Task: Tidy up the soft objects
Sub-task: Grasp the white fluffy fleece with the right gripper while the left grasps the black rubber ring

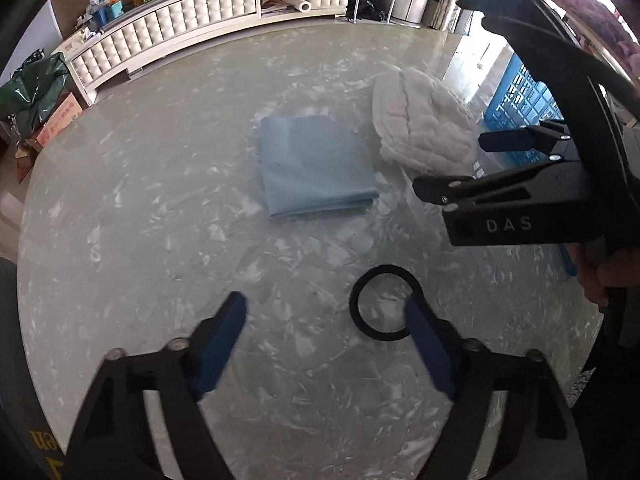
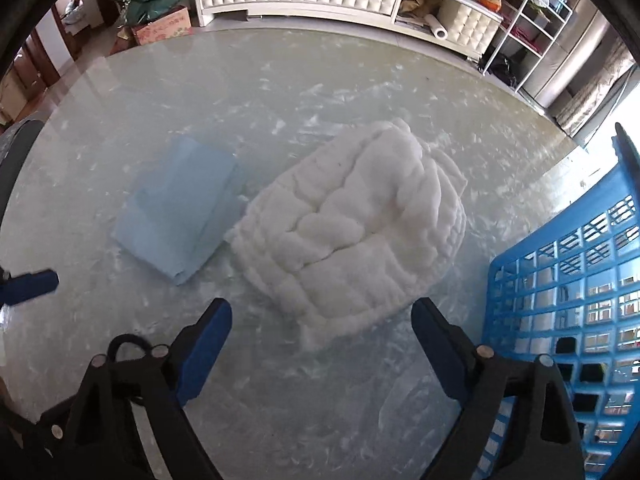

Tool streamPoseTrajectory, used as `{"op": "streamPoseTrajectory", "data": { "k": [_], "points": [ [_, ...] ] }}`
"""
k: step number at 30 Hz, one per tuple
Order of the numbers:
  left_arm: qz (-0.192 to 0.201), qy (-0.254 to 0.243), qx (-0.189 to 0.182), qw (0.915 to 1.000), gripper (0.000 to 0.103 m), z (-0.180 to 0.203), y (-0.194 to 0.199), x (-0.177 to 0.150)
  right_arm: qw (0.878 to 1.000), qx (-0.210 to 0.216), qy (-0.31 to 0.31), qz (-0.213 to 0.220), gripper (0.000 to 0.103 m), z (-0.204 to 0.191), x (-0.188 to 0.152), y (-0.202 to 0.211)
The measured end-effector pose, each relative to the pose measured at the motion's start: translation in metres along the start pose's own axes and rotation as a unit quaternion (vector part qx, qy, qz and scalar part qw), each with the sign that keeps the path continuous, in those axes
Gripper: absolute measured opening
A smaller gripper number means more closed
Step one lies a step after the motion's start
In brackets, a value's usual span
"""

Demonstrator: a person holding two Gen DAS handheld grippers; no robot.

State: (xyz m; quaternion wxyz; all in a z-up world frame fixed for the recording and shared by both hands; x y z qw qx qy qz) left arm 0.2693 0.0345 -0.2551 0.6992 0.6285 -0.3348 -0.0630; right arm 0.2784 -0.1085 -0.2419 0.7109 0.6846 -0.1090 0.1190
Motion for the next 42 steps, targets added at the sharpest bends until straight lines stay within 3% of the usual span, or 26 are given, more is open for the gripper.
{"op": "streamPoseTrajectory", "data": {
  "k": [4, 15, 17, 20, 24, 29, 34, 42],
  "points": [
    [-0.011, -0.003, -0.003, 0.9999, 0.057, 0.003, -0.01, -0.003, 1.0, -0.001, 0.0, -0.004, 0.09, 0.003, 0.0, -0.006],
    [-0.03, -0.008, -0.016, 0.9994, 0.056, 0.013, -0.012, -0.007, 0.999, 0.023, -0.021, -0.016, 0.088, 0.016, 0.007, -0.015],
    [-0.03, -0.008, -0.017, 0.9994, 0.049, 0.012, -0.013, -0.006, 0.999, 0.034, -0.025, -0.021, 0.085, 0.021, 0.007, -0.017],
    [-0.029, 0.008, -0.025, 0.9992, 0.032, 0.007, -0.011, -0.005, 0.999, 0.038, -0.021, -0.02, 0.076, 0.022, 0.006, -0.015],
    [-0.026, 0.024, -0.049, 0.9982, 0.009, 0.005, -0.01, -0.005, 0.999, 0.043, -0.008, -0.016, 0.052, 0.015, 0.002, -0.007],
    [-0.034, 0.004, -0.057, 0.9978, 0.004, 0.018, -0.012, -0.005, 0.999, 0.051, -0.004, -0.01, 0.04, 0.014, 0.001, -0.006],
    [-0.029, 0.009, -0.058, 0.9978, 0.003, 0.02, -0.012, -0.005, 0.998, 0.057, -0.002, -0.003, 0.009, 0.016, 0.0, -0.003],
    [0.006, 0.018, -0.05, 0.9986, 0.003, 0.012, 0.01, 0.006, 0.998, 0.07, 0.002, 0.0, 0.003, 0.018, -0.006, 0.006]
  ]
}}
Point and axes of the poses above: each gripper's, at about its wrist camera, not at the fingertips, and y roughly against the way its jaws point, z to its right, x to its top, the point moved 10 cm from there along -y, roughly the way its jaws point, and after that the axes turned 14 degrees about -y, right-handed, at the moved point
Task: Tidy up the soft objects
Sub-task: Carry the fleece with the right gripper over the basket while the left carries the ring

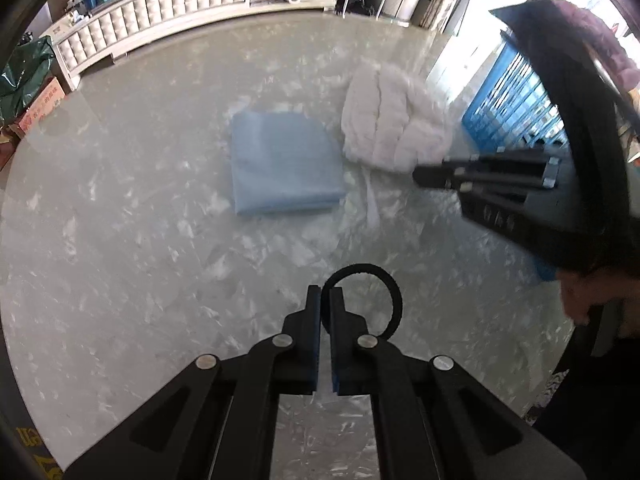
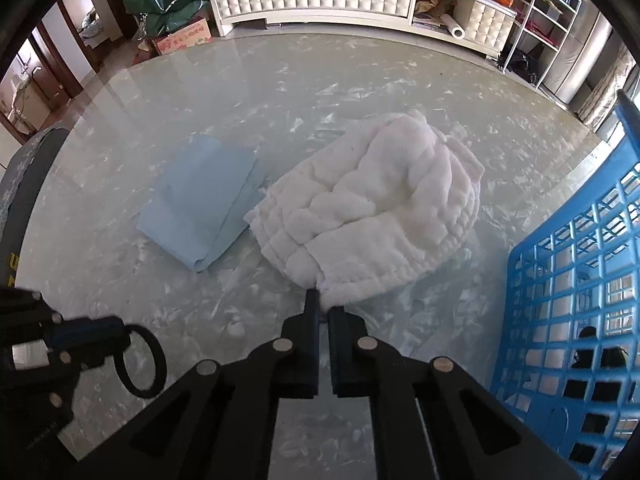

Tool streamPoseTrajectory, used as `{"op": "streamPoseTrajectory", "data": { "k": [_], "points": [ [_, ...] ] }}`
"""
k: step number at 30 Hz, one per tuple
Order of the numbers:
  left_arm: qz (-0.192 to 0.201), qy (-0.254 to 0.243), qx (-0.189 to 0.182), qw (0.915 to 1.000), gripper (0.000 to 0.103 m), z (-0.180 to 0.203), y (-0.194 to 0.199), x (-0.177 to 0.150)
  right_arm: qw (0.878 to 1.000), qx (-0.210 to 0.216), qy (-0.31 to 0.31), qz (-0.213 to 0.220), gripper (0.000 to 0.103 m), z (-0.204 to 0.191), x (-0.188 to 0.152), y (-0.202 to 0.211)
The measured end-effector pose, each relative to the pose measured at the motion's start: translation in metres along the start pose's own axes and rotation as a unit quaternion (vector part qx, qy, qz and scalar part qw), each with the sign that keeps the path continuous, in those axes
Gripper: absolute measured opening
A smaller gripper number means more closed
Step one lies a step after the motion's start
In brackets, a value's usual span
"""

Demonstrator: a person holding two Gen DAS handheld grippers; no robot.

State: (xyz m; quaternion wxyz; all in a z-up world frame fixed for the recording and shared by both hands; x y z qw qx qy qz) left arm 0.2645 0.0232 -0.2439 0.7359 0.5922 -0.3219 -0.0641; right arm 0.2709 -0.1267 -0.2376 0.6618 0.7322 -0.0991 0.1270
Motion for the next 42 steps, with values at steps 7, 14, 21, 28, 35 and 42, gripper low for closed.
{"op": "streamPoseTrajectory", "data": {
  "k": [7, 14, 21, 28, 35, 42],
  "points": [
    [0.029, 0.011, 0.01, 0.9995, 0.003, -0.01, 0.029, 0.006, 0.999, 0.016, 0.018, 0.025, 0.003, -0.009, -0.003, 0.035],
    [0.067, 0.018, 0.017, 0.9975, 0.003, -0.011, 0.07, 0.013, 0.998, 0.02, 0.036, 0.05, 0.003, -0.02, -0.008, 0.073],
    [0.094, 0.021, 0.022, 0.9951, 0.003, -0.01, 0.108, 0.015, 0.996, 0.021, 0.05, 0.074, 0.003, -0.034, -0.014, 0.103],
    [0.115, 0.014, 0.031, 0.9928, 0.003, 0.007, 0.13, 0.021, 0.993, 0.035, 0.059, 0.1, 0.003, -0.041, -0.017, 0.137],
    [0.137, 0.004, 0.032, 0.99, 0.003, 0.023, 0.15, 0.036, 0.988, 0.046, 0.057, 0.133, 0.003, -0.034, -0.01, 0.169],
    [0.156, -0.009, 0.026, 0.9874, 0.003, 0.041, 0.157, 0.053, 0.982, 0.05, 0.048, 0.174, 0.003, -0.012, -0.001, 0.208]
  ]
}}
Point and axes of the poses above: each gripper's, at about its wrist camera, not at the fingertips, and y roughly against the way its jaws point, z to its right, x to its top, the point moved 10 cm from there along -y, roughly the way its jaws point, and after that the axes turned 14 degrees about -y, right-handed, at the moved point
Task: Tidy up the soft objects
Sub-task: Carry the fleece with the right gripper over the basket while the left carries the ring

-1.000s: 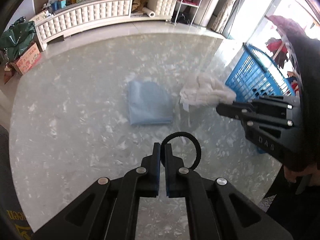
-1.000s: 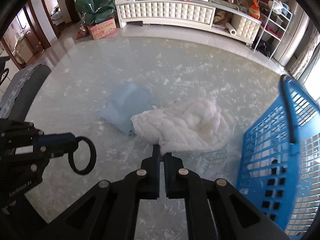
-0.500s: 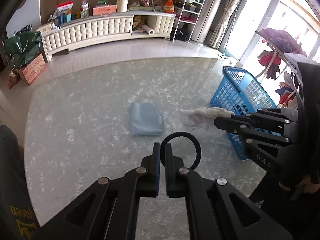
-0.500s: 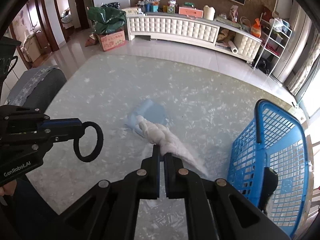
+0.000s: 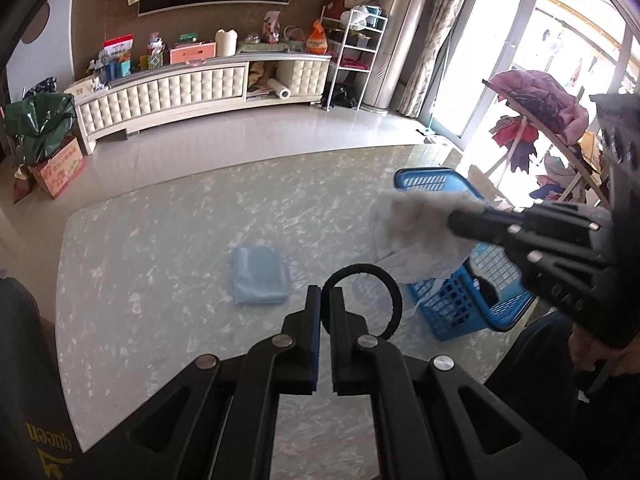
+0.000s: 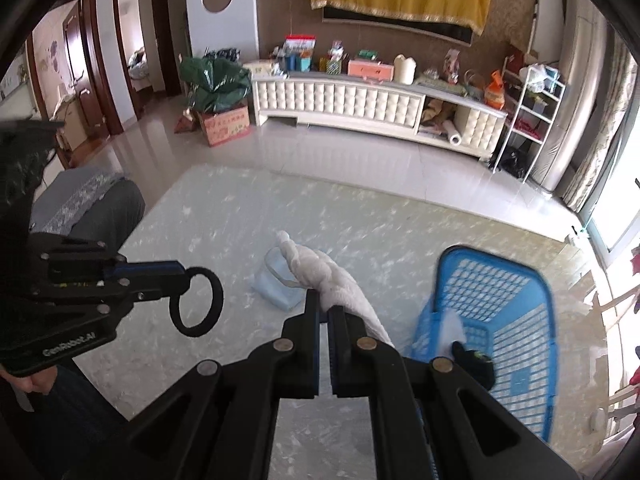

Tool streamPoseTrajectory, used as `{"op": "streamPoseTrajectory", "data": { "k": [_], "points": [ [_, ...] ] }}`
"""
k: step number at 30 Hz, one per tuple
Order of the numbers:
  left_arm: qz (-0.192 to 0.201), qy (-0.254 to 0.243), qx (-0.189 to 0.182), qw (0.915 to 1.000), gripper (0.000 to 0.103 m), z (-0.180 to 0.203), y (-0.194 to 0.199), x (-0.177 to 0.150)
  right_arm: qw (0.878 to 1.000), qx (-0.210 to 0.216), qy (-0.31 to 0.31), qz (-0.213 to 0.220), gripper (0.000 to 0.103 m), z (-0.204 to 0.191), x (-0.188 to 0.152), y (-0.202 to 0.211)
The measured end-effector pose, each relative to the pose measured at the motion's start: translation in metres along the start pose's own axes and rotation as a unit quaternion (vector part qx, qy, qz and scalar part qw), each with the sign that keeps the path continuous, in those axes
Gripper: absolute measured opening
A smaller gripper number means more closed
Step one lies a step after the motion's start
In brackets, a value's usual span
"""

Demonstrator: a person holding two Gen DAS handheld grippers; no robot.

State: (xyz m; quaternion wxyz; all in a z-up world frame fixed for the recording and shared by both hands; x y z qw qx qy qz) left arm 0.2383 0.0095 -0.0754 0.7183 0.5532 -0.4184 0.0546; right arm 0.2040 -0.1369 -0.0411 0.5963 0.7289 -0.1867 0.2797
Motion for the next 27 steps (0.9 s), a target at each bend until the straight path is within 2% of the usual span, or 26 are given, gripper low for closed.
{"op": "streamPoseTrajectory", "data": {
  "k": [6, 14, 22, 27],
  "points": [
    [0.005, -0.012, -0.008, 0.9999, 0.003, 0.016, -0.005, 0.015, 0.999, -0.011, -0.016, 0.031, 0.003, 0.022, 0.016, 0.022],
    [0.017, -0.036, -0.032, 0.9987, 0.003, 0.047, -0.008, 0.036, 0.997, -0.043, -0.032, 0.048, 0.003, 0.06, 0.015, 0.03],
    [0.007, -0.049, -0.048, 0.9976, 0.003, 0.06, -0.02, 0.039, 0.994, -0.094, -0.036, 0.038, 0.003, 0.104, 0.005, 0.015],
    [-0.009, -0.048, -0.048, 0.9977, 0.003, 0.059, -0.033, 0.037, 0.992, -0.124, -0.031, 0.019, 0.003, 0.125, -0.004, -0.011]
  ]
}}
Point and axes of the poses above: each gripper's, at about its wrist camera, not at the fingertips, and y roughly against the way its jaws point, z to its right, x to its top, the point moved 10 cm from there along -y, roughly the way its jaws point, and after that the axes turned 14 degrees about -y, right-handed, at the moved point
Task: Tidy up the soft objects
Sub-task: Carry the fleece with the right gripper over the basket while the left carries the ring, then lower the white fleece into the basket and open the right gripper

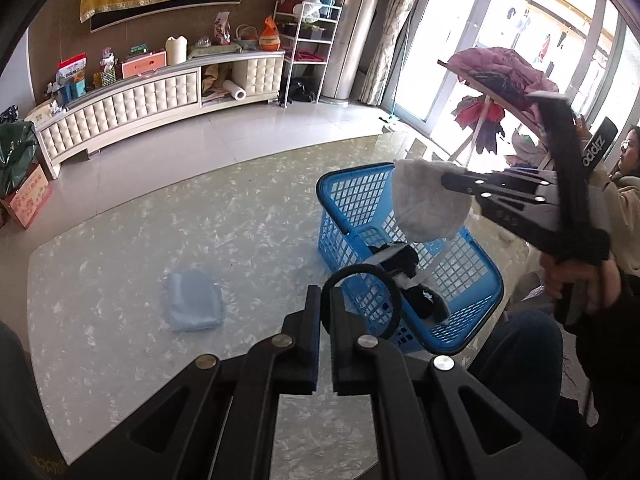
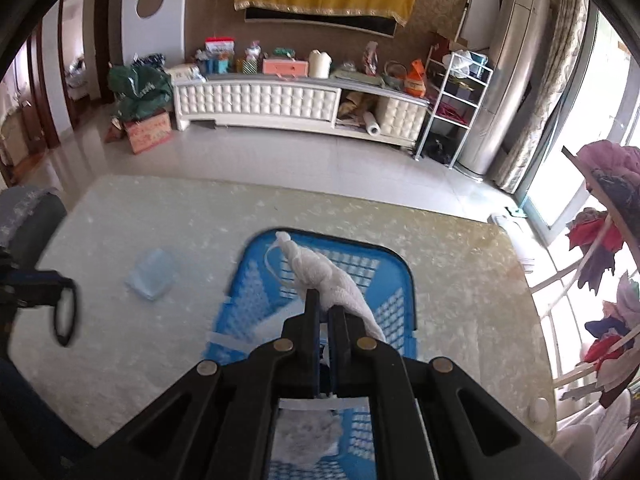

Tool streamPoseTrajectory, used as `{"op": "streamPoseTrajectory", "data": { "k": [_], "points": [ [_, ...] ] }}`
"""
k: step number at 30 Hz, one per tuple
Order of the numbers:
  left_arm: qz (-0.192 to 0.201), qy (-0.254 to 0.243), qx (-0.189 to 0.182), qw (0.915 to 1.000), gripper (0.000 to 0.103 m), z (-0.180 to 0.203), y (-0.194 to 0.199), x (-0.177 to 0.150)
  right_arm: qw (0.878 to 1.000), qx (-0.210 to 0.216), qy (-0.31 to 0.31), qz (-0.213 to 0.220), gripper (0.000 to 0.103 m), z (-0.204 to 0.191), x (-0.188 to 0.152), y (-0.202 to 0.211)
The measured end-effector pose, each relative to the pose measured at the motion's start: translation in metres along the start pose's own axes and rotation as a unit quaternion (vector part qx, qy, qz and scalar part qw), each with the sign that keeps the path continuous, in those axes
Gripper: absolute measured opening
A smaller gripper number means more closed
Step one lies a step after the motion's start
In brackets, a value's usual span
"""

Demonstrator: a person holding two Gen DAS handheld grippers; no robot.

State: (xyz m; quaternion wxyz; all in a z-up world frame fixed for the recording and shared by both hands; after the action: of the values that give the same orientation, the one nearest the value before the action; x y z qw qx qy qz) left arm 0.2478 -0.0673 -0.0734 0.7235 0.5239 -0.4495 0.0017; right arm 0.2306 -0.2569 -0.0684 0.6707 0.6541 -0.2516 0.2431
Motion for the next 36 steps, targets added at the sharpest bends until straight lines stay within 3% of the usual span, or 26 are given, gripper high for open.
{"op": "streamPoseTrajectory", "data": {
  "k": [10, 19, 26, 29, 31, 36],
  "points": [
    [-0.028, -0.002, 0.001, 0.9996, 0.003, 0.003, -0.021, -0.004, 0.997, 0.0, -0.001, -0.076, 0.003, 0.002, -0.036, -0.06],
    [-0.041, -0.001, 0.003, 0.9992, 0.003, 0.003, -0.026, -0.009, 0.99, 0.026, -0.008, -0.14, 0.003, -0.015, -0.061, -0.07],
    [-0.043, -0.005, 0.002, 0.9991, 0.003, 0.006, -0.026, -0.009, 0.988, 0.024, -0.015, -0.154, 0.004, -0.016, -0.06, -0.062],
    [-0.041, -0.006, 0.001, 0.9991, 0.003, 0.008, -0.025, -0.008, 0.988, 0.019, -0.02, -0.151, 0.017, -0.012, -0.063, -0.055],
    [-0.041, -0.006, 0.002, 0.9991, 0.003, 0.008, -0.025, -0.008, 0.989, 0.016, -0.02, -0.145, 0.039, -0.012, -0.067, -0.051],
    [-0.033, -0.009, 0.004, 0.9994, 0.003, 0.014, -0.023, -0.005, 0.992, 0.018, -0.025, -0.122, 0.078, -0.008, -0.069, -0.028]
  ]
}}
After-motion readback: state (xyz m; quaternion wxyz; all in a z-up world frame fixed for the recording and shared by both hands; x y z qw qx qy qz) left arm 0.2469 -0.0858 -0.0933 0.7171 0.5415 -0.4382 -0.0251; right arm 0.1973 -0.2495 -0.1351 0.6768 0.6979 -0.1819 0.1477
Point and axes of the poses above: each gripper's, at about its wrist camera, not at the fingertips, and y roughly against the way its jaws point, z to its right, x to its top, the point moved 10 cm from there along -y, roughly the way its jaws point, and after that the axes turned 14 degrees about -y, right-handed, at the moved point
